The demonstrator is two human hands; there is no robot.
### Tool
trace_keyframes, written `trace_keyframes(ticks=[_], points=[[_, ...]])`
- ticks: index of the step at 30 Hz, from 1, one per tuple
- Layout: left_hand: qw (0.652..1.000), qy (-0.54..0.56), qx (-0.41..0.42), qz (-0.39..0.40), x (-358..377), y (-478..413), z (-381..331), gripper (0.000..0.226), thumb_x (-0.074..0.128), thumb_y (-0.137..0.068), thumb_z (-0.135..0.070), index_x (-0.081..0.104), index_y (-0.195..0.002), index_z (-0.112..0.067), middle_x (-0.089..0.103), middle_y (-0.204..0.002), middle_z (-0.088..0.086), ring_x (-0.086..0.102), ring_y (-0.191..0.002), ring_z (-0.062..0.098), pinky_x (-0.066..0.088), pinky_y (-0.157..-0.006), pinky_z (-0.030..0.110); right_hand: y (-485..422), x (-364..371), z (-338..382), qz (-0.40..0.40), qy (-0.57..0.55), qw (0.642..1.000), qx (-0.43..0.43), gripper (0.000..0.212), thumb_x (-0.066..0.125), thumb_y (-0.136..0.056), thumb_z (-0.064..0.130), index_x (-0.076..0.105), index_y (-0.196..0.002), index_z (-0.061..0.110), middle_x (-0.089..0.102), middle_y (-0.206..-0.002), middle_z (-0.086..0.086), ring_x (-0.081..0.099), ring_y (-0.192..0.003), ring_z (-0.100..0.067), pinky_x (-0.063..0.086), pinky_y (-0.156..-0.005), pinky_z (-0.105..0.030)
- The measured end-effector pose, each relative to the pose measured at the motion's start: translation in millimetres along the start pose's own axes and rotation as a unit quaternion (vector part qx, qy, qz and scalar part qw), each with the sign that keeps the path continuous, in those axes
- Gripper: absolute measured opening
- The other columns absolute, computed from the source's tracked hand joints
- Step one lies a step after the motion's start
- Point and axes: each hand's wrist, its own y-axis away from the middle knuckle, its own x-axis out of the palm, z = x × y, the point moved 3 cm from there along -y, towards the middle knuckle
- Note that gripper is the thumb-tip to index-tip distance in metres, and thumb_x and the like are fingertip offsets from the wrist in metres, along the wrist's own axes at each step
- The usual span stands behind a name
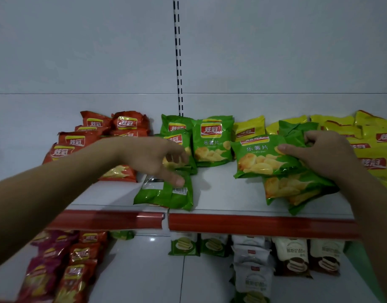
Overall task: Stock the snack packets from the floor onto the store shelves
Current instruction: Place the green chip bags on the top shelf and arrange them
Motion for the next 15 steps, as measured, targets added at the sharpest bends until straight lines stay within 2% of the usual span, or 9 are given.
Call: trace_keyframes(ticks=[3,4,6,8,11,13,15], points=[[0.986,-0.121,-0.019,0.110,30,11,-3,0.102,0.080,-0.071,-0.059,0.022,-0.153,-0.040,0.033,-0.153,-0.004,0.033,-0.140,0.020,0.038,-0.113,0.042,-2,6,12,0.017,-0.003,1.000,-0.017,0.061,0.076,-0.074,0.048,0.033,-0.053,0.010,0.035,-0.052,-0.007,0.037,-0.053,-0.017,0.019,-0.050,-0.032],[0.980,-0.164,-0.025,0.111,36,12,-2,0.107,0.081,-0.071,-0.057,0.017,-0.154,-0.041,0.029,-0.156,-0.003,0.029,-0.143,0.022,0.035,-0.115,0.044,-3,9,16,0.023,0.001,0.999,-0.027,0.062,0.075,-0.074,0.049,0.032,-0.052,0.011,0.035,-0.051,-0.006,0.038,-0.053,-0.017,0.020,-0.053,-0.031],[0.981,-0.176,-0.025,0.073,39,13,0,0.098,0.080,-0.077,-0.046,0.020,-0.154,-0.038,0.034,-0.154,-0.003,0.033,-0.139,0.020,0.035,-0.113,0.039,-3,14,24,0.036,0.009,0.998,-0.047,0.062,0.074,-0.074,0.050,0.032,-0.052,0.011,0.035,-0.050,-0.006,0.038,-0.053,-0.017,0.021,-0.070,-0.028],[0.992,-0.118,-0.022,0.028,32,19,2,0.080,0.075,-0.087,-0.035,0.029,-0.153,-0.033,0.045,-0.147,-0.003,0.046,-0.129,0.016,0.039,-0.106,0.030,-3,15,29,0.043,0.009,0.998,-0.055,0.062,0.073,-0.074,0.053,0.032,-0.052,0.011,0.034,-0.050,-0.005,0.038,-0.052,-0.018,0.017,-0.075,-0.031],[0.996,0.012,-0.048,-0.069,7,28,15,0.068,0.069,-0.092,-0.024,0.034,-0.150,-0.025,0.056,-0.132,-0.001,0.059,-0.109,0.014,0.049,-0.091,0.023,-2,11,35,0.040,0.009,0.997,-0.069,0.061,0.073,-0.073,0.054,0.034,-0.053,0.011,0.035,-0.050,-0.004,0.038,-0.052,-0.016,0.016,-0.068,-0.031],[0.986,0.115,-0.059,-0.109,-8,30,27,0.063,0.069,-0.092,-0.024,0.036,-0.146,-0.025,0.059,-0.125,0.001,0.064,-0.102,0.015,0.053,-0.083,0.023,-1,9,38,0.036,0.004,0.996,-0.077,0.061,0.073,-0.073,0.053,0.034,-0.053,0.011,0.033,-0.049,-0.004,0.037,-0.051,-0.018,0.014,-0.059,-0.031],[0.969,0.209,-0.067,-0.116,-16,31,34,0.056,0.068,-0.093,-0.022,0.041,-0.142,-0.025,0.063,-0.123,0.003,0.067,-0.104,0.019,0.056,-0.084,0.027,0,7,42,0.033,-0.005,0.997,-0.073,0.060,0.074,-0.072,0.052,0.034,-0.055,0.011,0.033,-0.051,-0.006,0.037,-0.051,-0.021,0.018,-0.056,-0.030]])
